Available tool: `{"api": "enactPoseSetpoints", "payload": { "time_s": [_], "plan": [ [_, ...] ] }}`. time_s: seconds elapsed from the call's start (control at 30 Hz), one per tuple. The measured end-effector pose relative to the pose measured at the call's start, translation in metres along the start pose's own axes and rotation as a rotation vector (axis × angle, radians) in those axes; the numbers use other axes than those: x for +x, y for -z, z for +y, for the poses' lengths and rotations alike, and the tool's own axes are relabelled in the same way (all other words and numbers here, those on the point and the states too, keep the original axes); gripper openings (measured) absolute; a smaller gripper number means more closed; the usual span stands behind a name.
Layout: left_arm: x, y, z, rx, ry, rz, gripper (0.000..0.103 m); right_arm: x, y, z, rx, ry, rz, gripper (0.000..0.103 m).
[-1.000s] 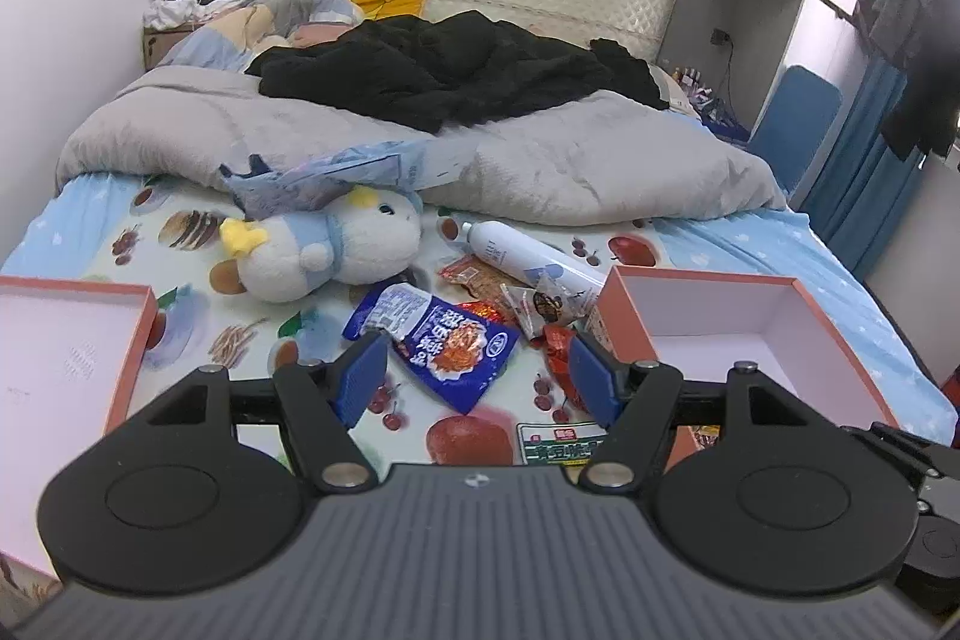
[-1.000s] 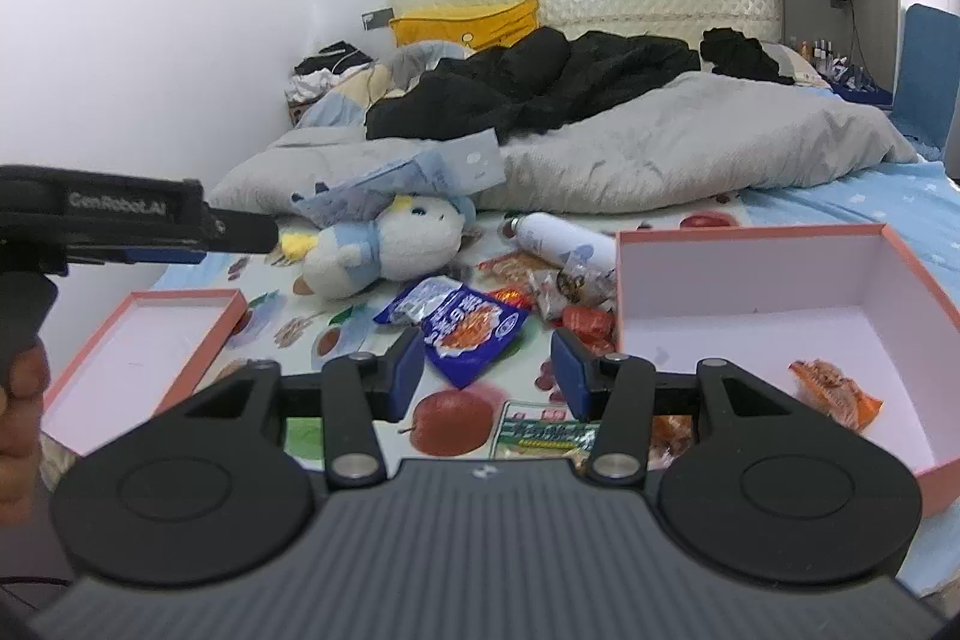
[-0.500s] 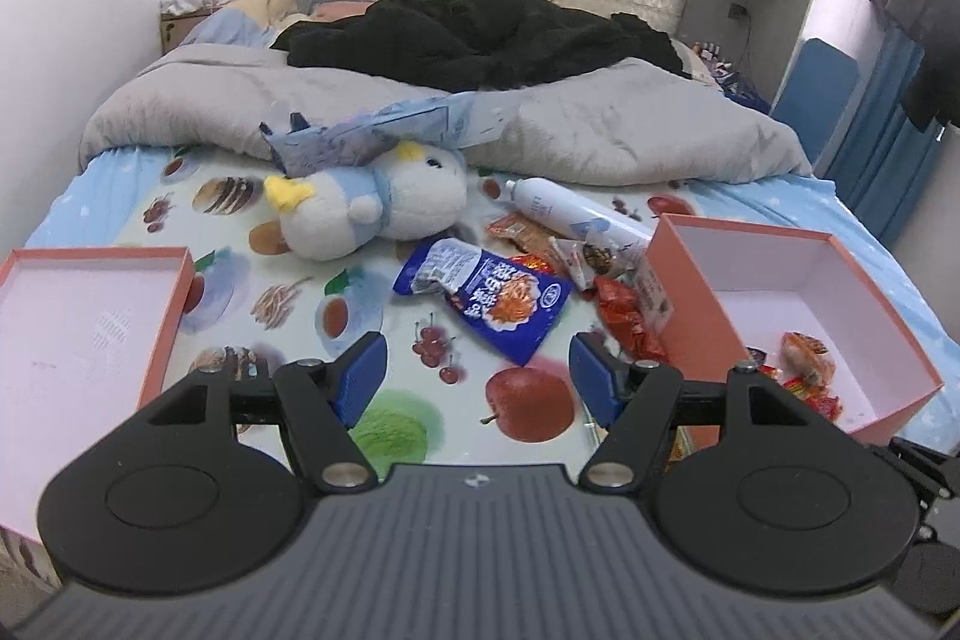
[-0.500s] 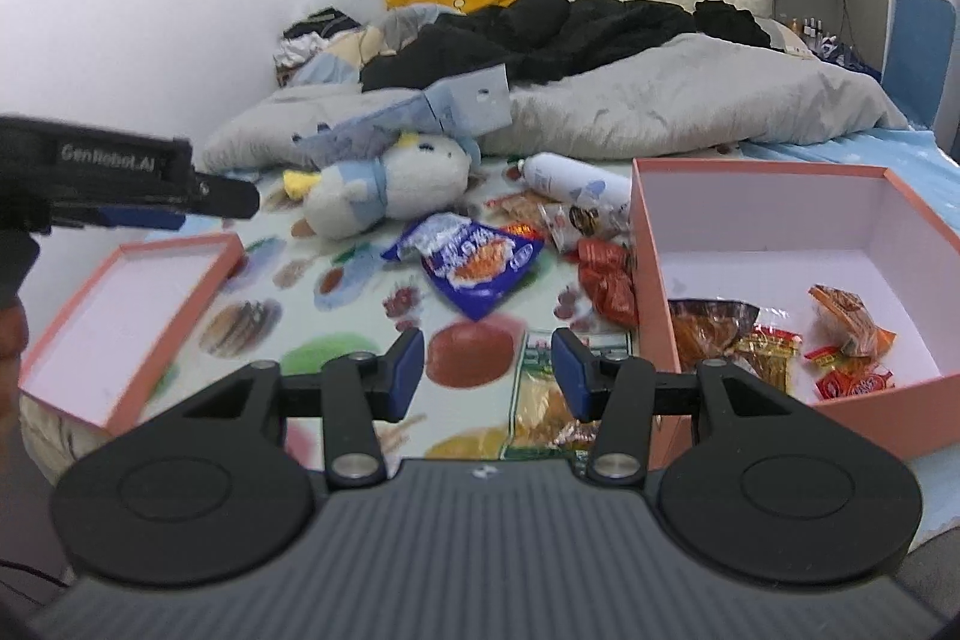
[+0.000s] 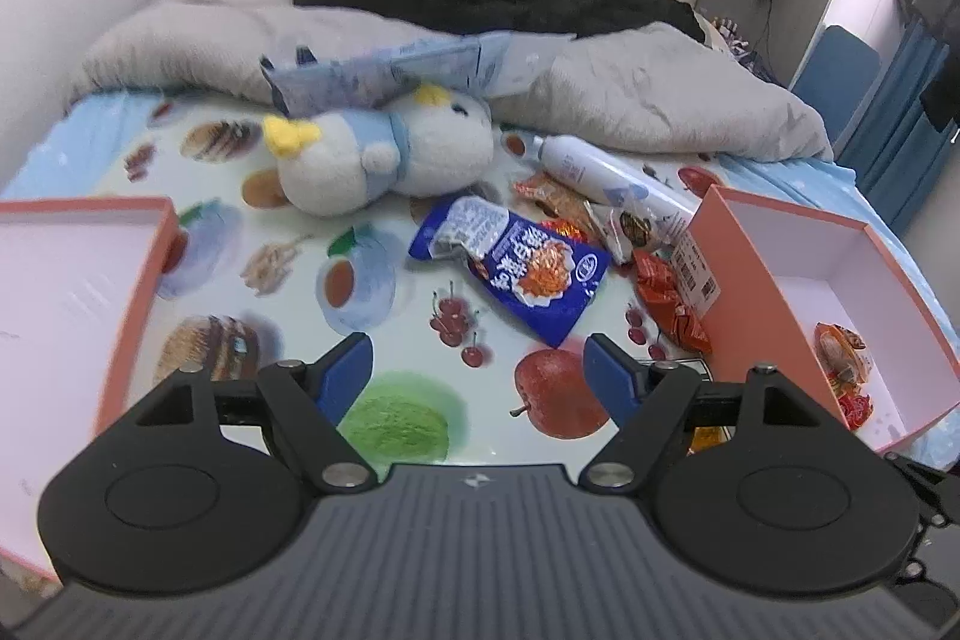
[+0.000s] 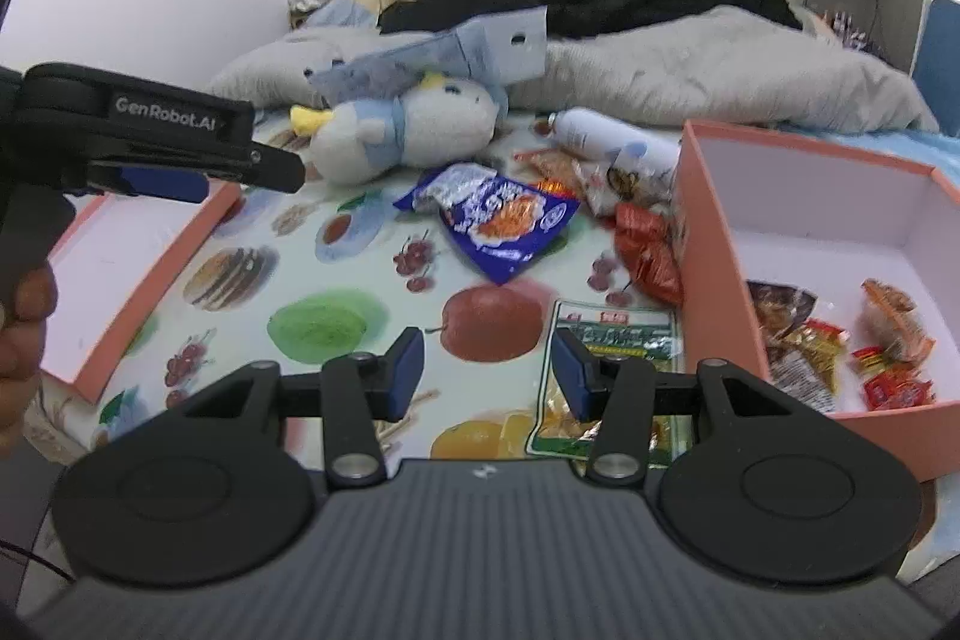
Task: Organize snacks
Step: 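Withdraw both grippers from the box back toward the snack pile, then grasp blue spicy-strip bag with left gripper while right grasps green-labelled bag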
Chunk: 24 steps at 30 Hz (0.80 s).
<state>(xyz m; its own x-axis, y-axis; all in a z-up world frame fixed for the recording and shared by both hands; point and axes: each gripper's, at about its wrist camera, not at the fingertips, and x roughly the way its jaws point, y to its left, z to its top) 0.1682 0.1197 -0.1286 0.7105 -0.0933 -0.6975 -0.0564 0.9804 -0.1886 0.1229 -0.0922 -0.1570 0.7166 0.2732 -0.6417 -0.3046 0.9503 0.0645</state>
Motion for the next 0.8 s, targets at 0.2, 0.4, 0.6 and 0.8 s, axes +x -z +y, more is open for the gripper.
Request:
{"api": "enactPoseSetpoints", "payload": {
  "time_s": [0.2, 0.4, 0.6, 0.8],
  "plan": [
    [0.047, -0.003, 0.011, -0.016, 0.006, 0.059, 0.081, 0.022, 0.003, 0.008, -0.071, 0.015, 0.007, 0.058],
    [0.091, -0.014, 0.022, -0.034, 0.035, 0.097, 0.081, 0.055, 0.003, 0.008, -0.076, 0.007, 0.06, 0.068],
    [0.143, -0.023, 0.027, -0.071, 0.12, 0.125, 0.086, 0.091, 0.005, 0.002, -0.057, 0.105, 0.123, 0.069],
    [0.2, -0.034, 0.025, -0.177, 0.116, 0.098, 0.088, 0.121, 0.007, 0.0, -0.007, 0.211, 0.137, 0.068]
  ]
}}
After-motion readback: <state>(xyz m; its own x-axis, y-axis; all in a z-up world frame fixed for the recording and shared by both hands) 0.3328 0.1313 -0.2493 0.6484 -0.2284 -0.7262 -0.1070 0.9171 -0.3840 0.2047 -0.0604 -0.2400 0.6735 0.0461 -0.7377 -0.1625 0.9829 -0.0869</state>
